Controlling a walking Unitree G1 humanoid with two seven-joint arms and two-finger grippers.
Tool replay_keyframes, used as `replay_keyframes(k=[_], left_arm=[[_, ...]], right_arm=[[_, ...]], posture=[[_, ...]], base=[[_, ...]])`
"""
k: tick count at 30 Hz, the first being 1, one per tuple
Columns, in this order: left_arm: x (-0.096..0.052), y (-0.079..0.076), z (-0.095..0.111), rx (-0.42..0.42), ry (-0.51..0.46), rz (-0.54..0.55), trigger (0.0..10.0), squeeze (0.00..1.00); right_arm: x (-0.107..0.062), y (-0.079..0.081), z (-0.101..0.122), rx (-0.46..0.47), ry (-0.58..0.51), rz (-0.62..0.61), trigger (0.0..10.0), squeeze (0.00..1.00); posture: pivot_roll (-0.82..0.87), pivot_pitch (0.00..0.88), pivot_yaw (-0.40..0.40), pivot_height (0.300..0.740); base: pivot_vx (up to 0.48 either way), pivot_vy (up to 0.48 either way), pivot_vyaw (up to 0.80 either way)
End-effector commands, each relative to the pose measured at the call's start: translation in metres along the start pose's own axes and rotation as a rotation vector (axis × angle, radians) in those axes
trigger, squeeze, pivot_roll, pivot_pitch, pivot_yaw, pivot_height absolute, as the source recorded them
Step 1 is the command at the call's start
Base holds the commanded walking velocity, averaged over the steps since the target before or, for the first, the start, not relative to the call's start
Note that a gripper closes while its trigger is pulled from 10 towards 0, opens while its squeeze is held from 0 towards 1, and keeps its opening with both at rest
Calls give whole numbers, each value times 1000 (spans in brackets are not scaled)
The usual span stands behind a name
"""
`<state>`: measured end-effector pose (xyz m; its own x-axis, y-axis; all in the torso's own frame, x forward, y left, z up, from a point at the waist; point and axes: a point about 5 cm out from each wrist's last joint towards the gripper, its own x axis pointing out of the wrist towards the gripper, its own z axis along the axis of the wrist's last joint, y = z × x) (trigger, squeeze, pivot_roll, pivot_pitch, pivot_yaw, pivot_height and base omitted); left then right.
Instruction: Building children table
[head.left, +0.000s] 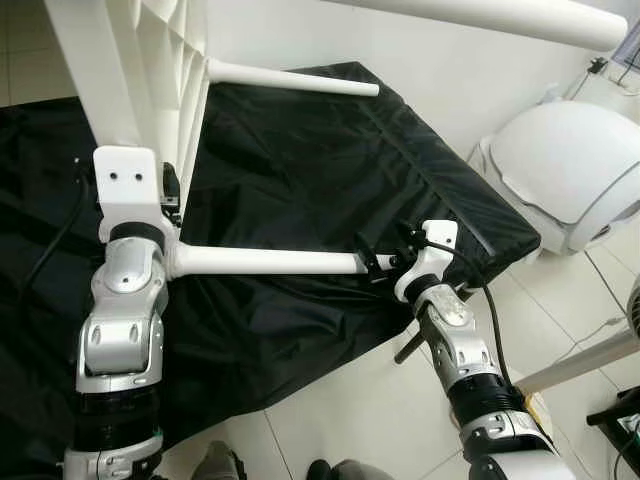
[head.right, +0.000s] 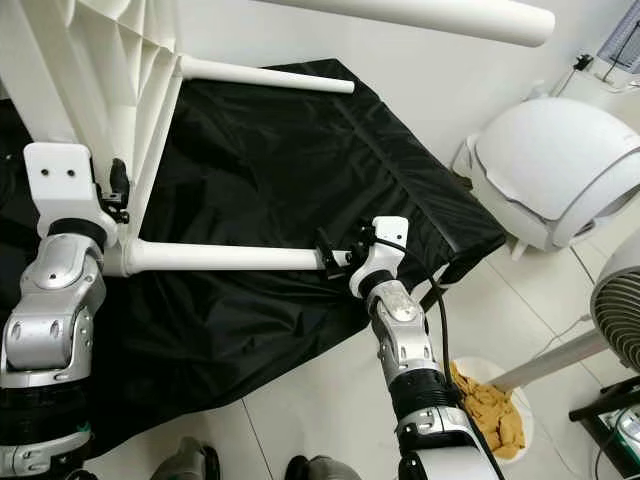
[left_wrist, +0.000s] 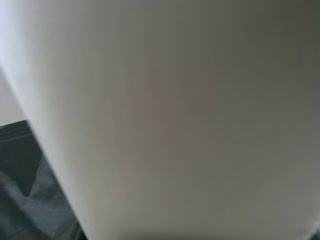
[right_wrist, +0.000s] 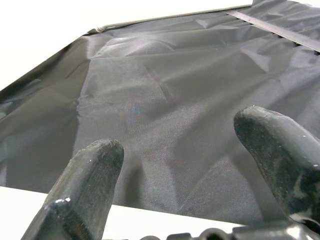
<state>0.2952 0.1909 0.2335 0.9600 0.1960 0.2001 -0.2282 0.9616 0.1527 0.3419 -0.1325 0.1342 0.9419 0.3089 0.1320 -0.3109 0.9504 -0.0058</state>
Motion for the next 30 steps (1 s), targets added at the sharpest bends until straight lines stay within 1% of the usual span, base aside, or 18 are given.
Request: replay_keyframes(k=[1,3,4,9,11,13,15,16,18,22,23,27,28,29,30], left_arm=[[-9,32,-10,59,63,312,10000,0],[-16,41,-10,72,72,393,10000,0],[-18,44,-9,75,71,413,10000,0],[-23,46,-7,93,70,433,10000,0],[-29,50,-3,100,70,471,10000,0],[-29,50,-3,100,70,471,10000,0],[-38,57,2,114,56,533,10000,0],[-38,57,2,114,56,533,10000,0],[-44,66,9,154,31,579,10000,0],[-46,72,14,187,15,608,10000,0],[-49,75,16,184,10,631,10000,0],[-53,79,20,205,5,653,10000,0],[-56,81,23,207,1,674,10000,0],[-56,81,23,207,1,674,10000,0],[-60,83,26,209,-5,697,10000,0]], right_arm=[[-1,-3,-4,-10,29,-1,10000,0],[2,-3,-3,-13,30,8,10000,0],[3,-3,-3,-15,30,11,10000,0],[6,-5,-1,-23,31,19,10000,0],[8,-6,0,-29,32,25,10000,0],[8,-6,0,-29,32,25,10000,0],[10,-8,2,-37,33,32,10000,0],[10,-8,2,-37,33,32,10000,0],[11,-9,2,-43,36,37,10000,0],[12,-8,2,-46,39,46,10000,0],[13,-8,2,-47,38,53,10000,0],[15,-7,3,-54,36,65,10000,0],[16,-7,4,-56,33,70,10000,0],[16,-7,4,-56,33,70,10000,0],[18,-8,6,-60,31,76,10000,0]], posture=[[21,111,-96,740],[21,111,-96,740],[30,111,-107,740],[37,112,-114,740],[42,113,-120,740],[42,113,-120,740],[47,115,-125,740],[47,115,-125,740],[55,116,-129,740],[56,116,-129,740],[57,114,-131,740],[58,113,-132,740],[57,112,-133,740],[57,112,-133,740],[63,114,-136,740]], base=[[0,0,0],[0,0,0],[0,0,0],[0,0,0],[0,0,0],[0,0,0],[0,0,0],[0,0,0],[0,0,0],[0,0,0],[0,0,0],[0,0,0],[0,0,0],[0,0,0],[0,0,0]])
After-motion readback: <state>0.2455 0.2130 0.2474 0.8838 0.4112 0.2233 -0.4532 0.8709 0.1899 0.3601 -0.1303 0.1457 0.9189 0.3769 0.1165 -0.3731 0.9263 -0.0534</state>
